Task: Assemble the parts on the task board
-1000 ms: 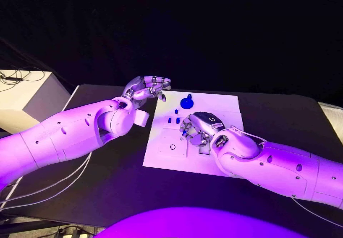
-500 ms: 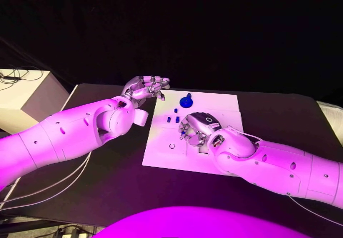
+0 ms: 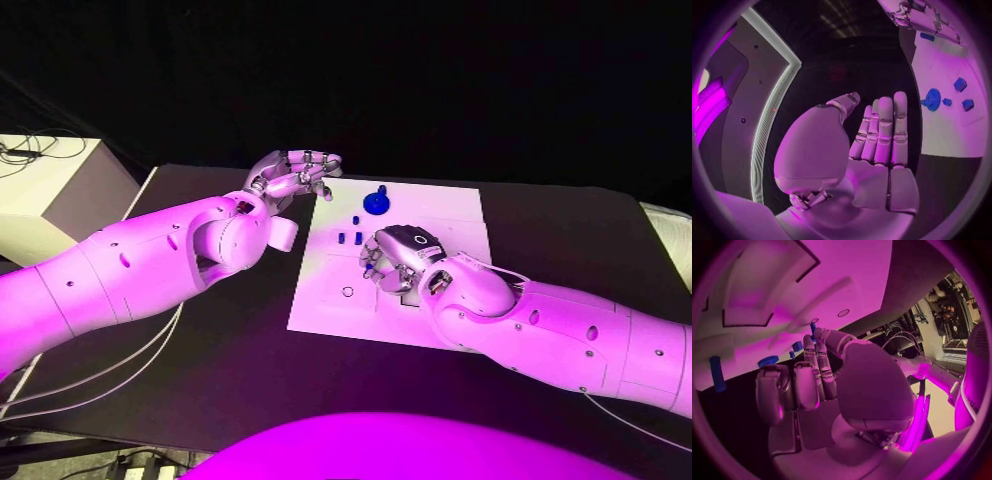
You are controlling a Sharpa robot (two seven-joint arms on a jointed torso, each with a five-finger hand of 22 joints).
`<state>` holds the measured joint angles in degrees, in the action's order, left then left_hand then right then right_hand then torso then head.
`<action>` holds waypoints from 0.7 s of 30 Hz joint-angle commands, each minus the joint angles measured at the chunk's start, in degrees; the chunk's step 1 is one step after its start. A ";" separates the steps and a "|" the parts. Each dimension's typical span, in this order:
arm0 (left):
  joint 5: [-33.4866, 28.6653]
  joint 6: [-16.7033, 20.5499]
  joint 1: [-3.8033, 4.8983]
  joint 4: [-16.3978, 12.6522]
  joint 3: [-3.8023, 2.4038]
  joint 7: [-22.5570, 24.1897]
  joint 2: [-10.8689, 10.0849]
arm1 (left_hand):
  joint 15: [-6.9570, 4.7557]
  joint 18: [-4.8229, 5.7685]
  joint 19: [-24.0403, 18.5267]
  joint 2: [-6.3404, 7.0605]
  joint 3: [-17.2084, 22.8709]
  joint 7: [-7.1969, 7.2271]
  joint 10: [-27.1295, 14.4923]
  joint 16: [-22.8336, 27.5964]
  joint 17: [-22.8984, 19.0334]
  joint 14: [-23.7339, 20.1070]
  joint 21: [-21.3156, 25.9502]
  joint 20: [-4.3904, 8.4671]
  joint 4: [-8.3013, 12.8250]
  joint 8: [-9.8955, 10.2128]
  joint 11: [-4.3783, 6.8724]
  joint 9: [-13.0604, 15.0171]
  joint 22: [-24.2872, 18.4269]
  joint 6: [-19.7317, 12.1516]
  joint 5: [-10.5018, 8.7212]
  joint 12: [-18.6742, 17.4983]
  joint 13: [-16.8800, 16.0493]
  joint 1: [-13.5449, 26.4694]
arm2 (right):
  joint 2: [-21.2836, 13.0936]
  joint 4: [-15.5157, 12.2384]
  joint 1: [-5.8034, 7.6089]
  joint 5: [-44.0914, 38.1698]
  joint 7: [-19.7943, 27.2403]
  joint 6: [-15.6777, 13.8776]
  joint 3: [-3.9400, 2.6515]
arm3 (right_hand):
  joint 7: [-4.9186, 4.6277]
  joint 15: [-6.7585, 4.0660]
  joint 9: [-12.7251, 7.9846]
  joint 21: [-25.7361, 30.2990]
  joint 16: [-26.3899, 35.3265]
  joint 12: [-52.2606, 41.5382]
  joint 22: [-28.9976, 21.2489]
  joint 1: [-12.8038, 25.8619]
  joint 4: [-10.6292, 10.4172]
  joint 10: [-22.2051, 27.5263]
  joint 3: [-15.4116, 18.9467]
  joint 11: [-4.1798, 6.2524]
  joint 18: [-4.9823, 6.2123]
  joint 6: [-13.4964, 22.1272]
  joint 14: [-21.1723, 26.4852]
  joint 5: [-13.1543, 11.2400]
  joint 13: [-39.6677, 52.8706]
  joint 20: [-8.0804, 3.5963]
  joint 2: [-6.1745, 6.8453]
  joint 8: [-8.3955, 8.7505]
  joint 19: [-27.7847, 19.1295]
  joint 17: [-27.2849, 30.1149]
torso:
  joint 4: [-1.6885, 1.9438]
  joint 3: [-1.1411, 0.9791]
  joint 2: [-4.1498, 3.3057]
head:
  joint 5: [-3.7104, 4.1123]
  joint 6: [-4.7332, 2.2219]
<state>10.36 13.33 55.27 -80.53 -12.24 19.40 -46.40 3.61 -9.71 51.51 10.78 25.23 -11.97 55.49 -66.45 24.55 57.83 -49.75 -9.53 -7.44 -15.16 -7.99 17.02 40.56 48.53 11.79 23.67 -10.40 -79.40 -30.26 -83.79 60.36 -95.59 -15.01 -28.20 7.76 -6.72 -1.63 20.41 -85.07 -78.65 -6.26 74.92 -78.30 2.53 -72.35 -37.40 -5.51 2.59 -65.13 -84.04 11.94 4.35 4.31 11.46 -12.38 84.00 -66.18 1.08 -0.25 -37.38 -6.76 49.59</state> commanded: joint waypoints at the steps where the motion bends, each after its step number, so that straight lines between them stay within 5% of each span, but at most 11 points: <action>1: -0.37 -0.13 -0.01 -0.02 -0.06 0.08 0.07 | 0.21 -0.82 0.44 -0.30 -0.11 0.07 -0.39 0.25 -0.06 0.01 0.38 0.14 -0.33 -0.20 0.11 0.04 -0.09 0.07 0.05 0.32 0.00 -0.19 | -0.10 -0.26 -0.09 -1.08 0.10 0.81 0.01 | -0.08 -0.30 0.05 0.16 -0.02 -0.40 7.88 -0.08 0.03 -3.30 -0.33 2.96 -0.93 -0.35 -1.75 0.35 3.68 -0.31 -0.65 -0.38 2.87 -0.05 | 0.13 0.06 0.04 | -0.10 0.04; 21: -0.30 -0.34 -0.01 0.31 -0.06 -0.06 0.20 | 0.18 -0.83 0.49 -0.38 -0.08 0.10 -0.45 0.26 -0.07 0.00 0.43 0.16 -0.34 -0.31 0.14 0.05 -0.13 0.14 0.05 0.38 0.00 -0.38 | -0.73 -1.11 -0.31 -1.12 0.08 0.78 0.01 | -0.08 -0.30 0.05 0.16 -0.02 -0.40 7.88 -0.08 0.03 -3.30 -0.33 2.96 -0.93 -0.35 -1.75 0.35 3.68 -0.31 -0.65 -0.38 2.87 -0.05 | 0.33 0.23 0.06 | 0.02 0.31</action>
<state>10.32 13.33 55.27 -80.15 -12.25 19.15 -46.33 3.61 -9.71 51.71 10.78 25.23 -11.97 55.49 -66.45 24.55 57.84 -49.53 -9.32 -7.44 -15.16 -7.99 17.02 40.51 48.53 11.79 23.67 -10.40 -79.40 -30.95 -84.75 60.11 -95.92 -15.01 -28.02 7.76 -6.72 -1.63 20.39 -85.07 -78.65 -6.51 74.91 -78.38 2.52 -72.27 -37.38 -5.42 2.59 -65.12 -84.05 12.10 4.35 4.31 11.39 -12.38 84.00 -66.17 1.35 -0.04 -37.35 -6.78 49.85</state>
